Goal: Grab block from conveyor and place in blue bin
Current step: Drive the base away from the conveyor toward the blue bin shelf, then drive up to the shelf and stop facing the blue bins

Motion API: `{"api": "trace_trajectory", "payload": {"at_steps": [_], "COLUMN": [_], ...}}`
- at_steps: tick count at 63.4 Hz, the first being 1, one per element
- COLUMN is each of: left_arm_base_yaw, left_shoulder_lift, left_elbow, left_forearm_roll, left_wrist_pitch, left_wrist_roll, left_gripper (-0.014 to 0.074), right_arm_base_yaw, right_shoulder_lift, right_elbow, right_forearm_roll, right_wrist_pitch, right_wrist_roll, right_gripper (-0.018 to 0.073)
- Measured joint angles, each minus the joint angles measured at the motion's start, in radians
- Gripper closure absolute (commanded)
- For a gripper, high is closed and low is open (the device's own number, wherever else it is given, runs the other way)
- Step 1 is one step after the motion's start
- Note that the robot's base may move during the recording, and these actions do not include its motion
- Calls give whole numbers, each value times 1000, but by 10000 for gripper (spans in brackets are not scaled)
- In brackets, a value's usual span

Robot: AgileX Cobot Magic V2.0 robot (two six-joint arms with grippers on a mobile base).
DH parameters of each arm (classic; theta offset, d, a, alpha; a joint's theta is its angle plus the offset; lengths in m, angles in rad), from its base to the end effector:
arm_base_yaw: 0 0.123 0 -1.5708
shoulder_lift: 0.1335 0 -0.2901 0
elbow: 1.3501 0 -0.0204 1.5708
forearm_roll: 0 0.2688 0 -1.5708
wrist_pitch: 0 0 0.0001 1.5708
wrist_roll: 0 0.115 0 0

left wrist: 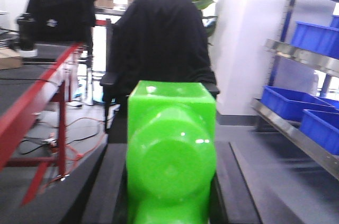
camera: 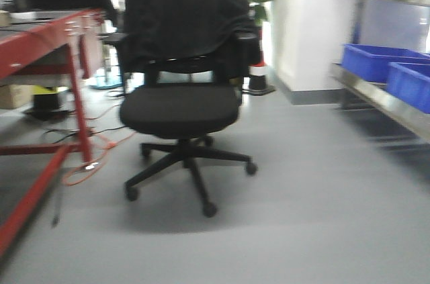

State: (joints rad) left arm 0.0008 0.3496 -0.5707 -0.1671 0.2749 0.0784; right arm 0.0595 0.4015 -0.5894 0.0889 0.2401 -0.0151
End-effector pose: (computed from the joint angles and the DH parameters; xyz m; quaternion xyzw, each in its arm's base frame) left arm 0.1078 -0.0051 0.3629 -0.0127 0.6938 -0.0451 0.7187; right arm 0.1181 0.0095 0.3676 -0.0035 0.6943 0.0543 0.7176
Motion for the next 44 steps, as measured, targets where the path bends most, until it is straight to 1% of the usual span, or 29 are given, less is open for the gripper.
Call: {"api": "trace_trajectory", "payload": {"at_steps": [44], "left_arm_base_yaw": [0], "left_shoulder_lift": [0], "left_elbow": [0], "left_forearm_roll": [0], "left_wrist_pitch": [-2], "left_wrist_roll": [0], "left_gripper": [708], "right_arm_base_yaw": [0], "right_shoulder_lift": [0], "right_elbow": [0], "right_forearm_roll": [0], "right_wrist_pitch": [0], "right_wrist_roll": [0], "right_gripper": [721]}}
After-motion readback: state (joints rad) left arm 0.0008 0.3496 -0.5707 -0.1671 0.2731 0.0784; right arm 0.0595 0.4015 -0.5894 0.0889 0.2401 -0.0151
